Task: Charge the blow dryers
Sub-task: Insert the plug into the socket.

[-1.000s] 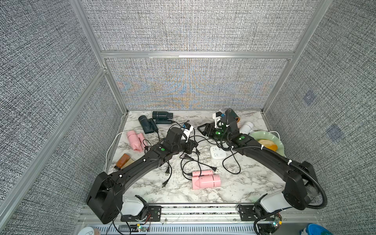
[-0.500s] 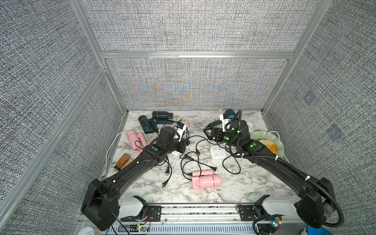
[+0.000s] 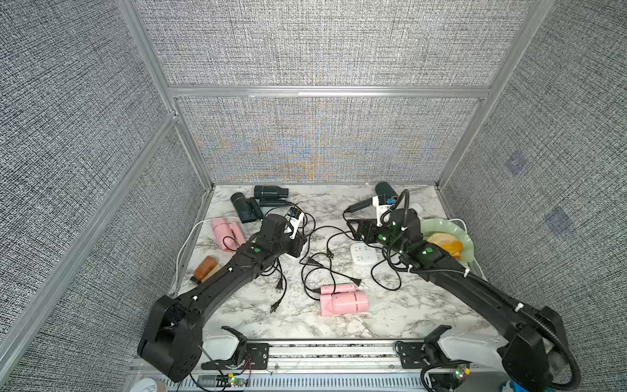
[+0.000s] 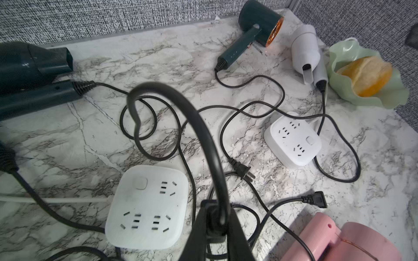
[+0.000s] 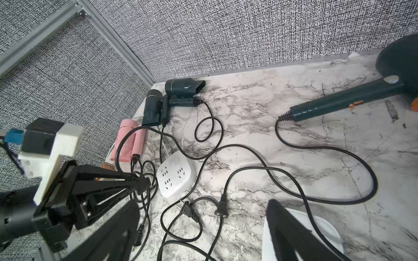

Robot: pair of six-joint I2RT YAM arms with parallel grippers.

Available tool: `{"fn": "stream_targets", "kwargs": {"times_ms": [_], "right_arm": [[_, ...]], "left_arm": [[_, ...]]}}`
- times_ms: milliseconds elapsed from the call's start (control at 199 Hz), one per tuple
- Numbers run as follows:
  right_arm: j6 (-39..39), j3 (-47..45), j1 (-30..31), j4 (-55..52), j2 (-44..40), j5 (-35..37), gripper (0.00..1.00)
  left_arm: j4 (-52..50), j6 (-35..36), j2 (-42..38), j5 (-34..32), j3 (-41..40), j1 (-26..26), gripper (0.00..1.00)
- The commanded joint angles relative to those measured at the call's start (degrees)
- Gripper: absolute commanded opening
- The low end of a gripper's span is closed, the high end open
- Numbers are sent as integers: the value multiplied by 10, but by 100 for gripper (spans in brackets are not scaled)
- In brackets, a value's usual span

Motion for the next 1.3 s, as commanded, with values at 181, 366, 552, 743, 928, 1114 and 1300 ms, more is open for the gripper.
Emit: {"fn": "stream_targets", "kwargs": {"times_ms": [181, 366, 552, 743, 928, 1114, 1300], "right_arm": [[-34, -46, 0, 40, -41, -30, 90], [-23, -61, 0, 52, -40, -52, 90], [-18, -65, -1, 53, -31, -59, 90], [-19, -68, -1, 55, -26, -64, 90], [-9, -68, 0, 68, -16, -79, 90], [4, -63, 3, 79, -4, -81, 90], [6, -47, 10, 70, 10, -76, 90]], "left_arm": [[48, 45, 24, -8, -15, 14, 7], [59, 56, 42, 1, -24, 36, 7], [89, 65, 64, 10, -29, 53, 7], [115, 72, 87, 43, -29, 66, 8], [142, 76, 104, 72, -32, 81, 8], [167, 77, 116, 91, -40, 93, 8], [192, 76, 129, 104, -53, 101, 8]]}}
